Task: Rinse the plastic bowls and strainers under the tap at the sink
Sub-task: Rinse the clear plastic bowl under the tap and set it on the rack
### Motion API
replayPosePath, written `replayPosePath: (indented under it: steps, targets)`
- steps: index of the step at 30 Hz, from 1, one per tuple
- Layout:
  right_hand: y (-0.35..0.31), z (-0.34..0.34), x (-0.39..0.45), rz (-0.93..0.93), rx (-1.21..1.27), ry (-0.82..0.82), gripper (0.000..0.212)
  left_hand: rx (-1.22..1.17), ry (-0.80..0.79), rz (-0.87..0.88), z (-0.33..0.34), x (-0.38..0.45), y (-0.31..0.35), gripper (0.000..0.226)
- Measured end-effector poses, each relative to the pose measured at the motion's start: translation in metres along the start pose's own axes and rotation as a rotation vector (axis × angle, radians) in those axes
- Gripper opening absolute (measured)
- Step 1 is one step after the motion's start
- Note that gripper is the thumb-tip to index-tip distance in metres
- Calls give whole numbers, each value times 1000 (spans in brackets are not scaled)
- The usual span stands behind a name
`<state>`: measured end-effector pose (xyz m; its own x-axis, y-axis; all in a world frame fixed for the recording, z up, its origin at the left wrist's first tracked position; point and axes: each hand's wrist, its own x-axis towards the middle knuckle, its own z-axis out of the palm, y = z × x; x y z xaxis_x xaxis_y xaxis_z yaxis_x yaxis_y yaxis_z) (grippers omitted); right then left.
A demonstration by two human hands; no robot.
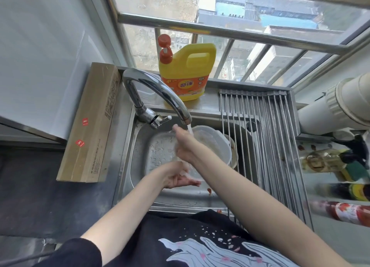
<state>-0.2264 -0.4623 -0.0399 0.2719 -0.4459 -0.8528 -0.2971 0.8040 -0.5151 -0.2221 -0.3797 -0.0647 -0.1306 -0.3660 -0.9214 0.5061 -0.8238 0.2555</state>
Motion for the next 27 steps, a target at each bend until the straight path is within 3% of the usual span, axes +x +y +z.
replayPosePath:
  steps: [3,5,8,10,12,16,18,20,23,27]
  targets:
    - [-18,-26,25,19,141,90,45,-64,-27,-50,1,-8,-11,42]
    - [-16,-29,32,4,31,168,47,-114,-57,-37,8,-5,-18,39]
    - [10,-9,25,-5,-424,235,59,-122,-57,65,17,8,-20,37]
    - [19,-5,28,-87,-665,353,51,-85,-71,104,20,11,-19,36]
    - [21,-7,27,-107,-880,366,43,-63,-101,92,20,9,-19,37]
    - [33,-7,7,-463,-1316,324,41,-123,-279,57,4,2,-13,28]
    - [37,-15,3,-579,-1401,311,36,-128,-357,27,-12,-1,-6,29]
    - [42,-28,3,-567,-1545,279,31,-84,-274,9,-28,-1,3,28]
    - [55,-43,3,-561,-1722,153,26,-88,-14,113,-51,3,21,42]
    - [71,-64,-4,-802,-1929,20,30,-20,63,154,-58,4,47,70]
